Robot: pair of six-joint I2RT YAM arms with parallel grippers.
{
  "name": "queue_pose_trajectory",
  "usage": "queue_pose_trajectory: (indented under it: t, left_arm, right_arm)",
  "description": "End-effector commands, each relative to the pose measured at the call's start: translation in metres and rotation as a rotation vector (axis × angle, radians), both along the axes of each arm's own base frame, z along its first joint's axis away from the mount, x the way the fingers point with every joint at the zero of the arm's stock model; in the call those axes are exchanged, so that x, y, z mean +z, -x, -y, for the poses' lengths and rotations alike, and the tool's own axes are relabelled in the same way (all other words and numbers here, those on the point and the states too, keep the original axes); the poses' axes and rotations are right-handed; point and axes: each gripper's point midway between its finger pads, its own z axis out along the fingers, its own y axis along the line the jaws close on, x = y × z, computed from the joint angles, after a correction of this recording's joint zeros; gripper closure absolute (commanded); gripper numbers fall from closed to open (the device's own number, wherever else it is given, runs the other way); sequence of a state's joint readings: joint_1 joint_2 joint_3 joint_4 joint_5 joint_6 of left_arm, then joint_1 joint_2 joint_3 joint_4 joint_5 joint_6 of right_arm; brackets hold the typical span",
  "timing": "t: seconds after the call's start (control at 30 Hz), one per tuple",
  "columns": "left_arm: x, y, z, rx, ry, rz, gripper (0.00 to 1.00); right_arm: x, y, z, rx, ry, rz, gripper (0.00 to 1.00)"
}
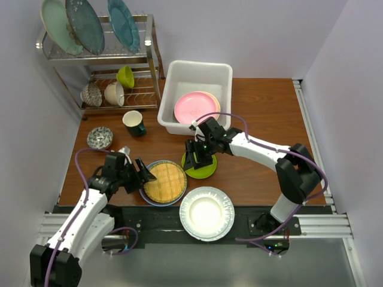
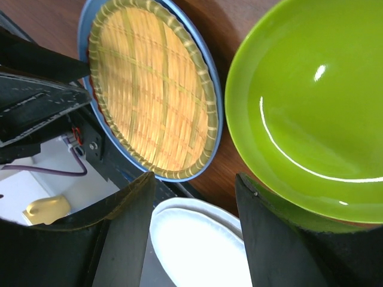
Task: Place the plates into the plastic bin on the countertop
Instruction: Pick up the plate at the center of the board.
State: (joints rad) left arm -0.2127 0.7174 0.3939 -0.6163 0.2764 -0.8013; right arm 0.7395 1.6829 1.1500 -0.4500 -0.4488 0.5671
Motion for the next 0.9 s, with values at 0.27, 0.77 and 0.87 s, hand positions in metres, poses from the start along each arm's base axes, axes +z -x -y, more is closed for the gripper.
queue_pose_trajectory:
  t: [0.27, 0.77, 0.87]
  left_arm:
    - [-0.005, 0.002, 0.023, -0.010, -0.011, -0.022, 0.24]
    - [-0.004, 0.001, 0.025, -0.017, -0.009, -0.011, 0.23]
    - [-0.005, 0.001, 0.025, -0.023, -0.013, -0.010, 0.23]
  right_arm:
    - [0.005, 0.010, -0.016, 0.028, -0.053, -0.009, 0.40]
    - [-0.043, 0.012, -0.009, 0.007, 0.072, -0.028, 0.44]
    - [-0.050, 0.012, -0.011, -0.008, 0.060, -0.034, 0.46]
